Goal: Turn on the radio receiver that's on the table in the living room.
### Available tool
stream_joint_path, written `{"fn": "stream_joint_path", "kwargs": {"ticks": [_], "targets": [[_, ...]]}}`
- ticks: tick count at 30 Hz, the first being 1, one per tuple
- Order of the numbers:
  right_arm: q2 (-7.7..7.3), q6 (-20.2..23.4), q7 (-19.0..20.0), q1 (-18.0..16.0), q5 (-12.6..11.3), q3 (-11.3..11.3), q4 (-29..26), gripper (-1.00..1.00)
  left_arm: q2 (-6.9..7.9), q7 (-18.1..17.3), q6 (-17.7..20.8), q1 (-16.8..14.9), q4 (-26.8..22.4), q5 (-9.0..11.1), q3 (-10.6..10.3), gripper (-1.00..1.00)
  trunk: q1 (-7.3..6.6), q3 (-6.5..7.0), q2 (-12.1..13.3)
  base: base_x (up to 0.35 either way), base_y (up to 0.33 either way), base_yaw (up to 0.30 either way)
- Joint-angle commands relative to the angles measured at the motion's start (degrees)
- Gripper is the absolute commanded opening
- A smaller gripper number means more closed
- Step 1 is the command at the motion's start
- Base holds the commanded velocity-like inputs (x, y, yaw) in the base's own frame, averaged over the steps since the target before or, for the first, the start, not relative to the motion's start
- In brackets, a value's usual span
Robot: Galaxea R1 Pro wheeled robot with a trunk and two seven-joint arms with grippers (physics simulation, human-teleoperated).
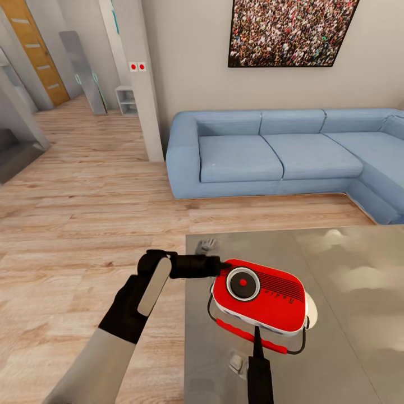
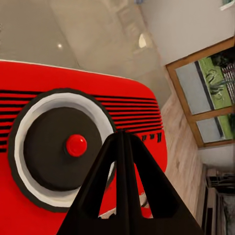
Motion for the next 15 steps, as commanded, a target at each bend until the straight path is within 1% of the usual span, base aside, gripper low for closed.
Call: {"fn": "stream_joint_path", "kwargs": {"ticks": [1, 3, 6, 7, 11, 12, 14, 15], "targets": [[0.0, 0.1, 0.0, 0.0, 0.3, 0.0, 0.0, -1.0, 0.0, 0.6, 0.0, 0.0, 0.0, 0.6, 0.0, -1.0, 0.0, 0.0, 0.0, 0.0, 0.0, 0.0], [0.0, 0.1, 0.0, 0.0, 0.3, 0.0, 0.0, -1.0, 0.0, 3.1, 0.0, -0.1, 0.0, 2.6, -0.1, -1.0, 0.0, 0.0, 0.0, 0.0, 0.0, 0.0], [0.0, 0.1, 0.0, 0.0, 0.2, 0.0, 0.0, -1.0, 0.0, 5.4, 0.0, -0.2, -0.2, 4.3, -0.1, -1.0, 0.0, 0.0, 0.0, 0.0, 0.0, 0.0], [0.0, 0.1, 0.0, 0.0, 0.2, 0.0, 0.0, -1.0, 0.0, 6.3, 0.0, -0.3, -0.3, 5.2, -0.1, -1.0, 0.0, 0.0, 0.0, 0.0, 0.0, 0.0], [-0.07, 0.1, 0.0, 0.0, 0.2, 0.0, 0.0, -1.0, 0.0, 8.8, 0.0, -2.4, 0.1, 8.8, -0.1, -1.0, 0.0, 0.0, 0.0, 0.0, 0.0, 0.0], [-0.16, 0.1, 0.0, 0.0, 0.2, 0.0, 0.0, -1.0, 0.0, 10.2, 0.0, -2.9, 0.2, 10.4, -0.1, -1.0, 0.0, 0.0, 0.0, 0.0, 0.0, 0.0], [-0.25, 0.1, 0.0, 0.0, 0.2, 0.0, 0.0, -1.0, 0.0, 11.9, 0.0, -3.0, 0.4, 12.0, -0.1, -1.0, 0.0, 0.0, 0.0, 0.0, 0.0, 0.0], [-0.27, 0.1, 0.0, 0.0, 0.2, 0.0, 0.0, -1.0, 0.0, 12.5, 0.0, -3.1, 0.5, 12.4, -0.1, -1.0, 0.0, 0.0, 0.0, 0.0, 0.0, 0.0]]}}
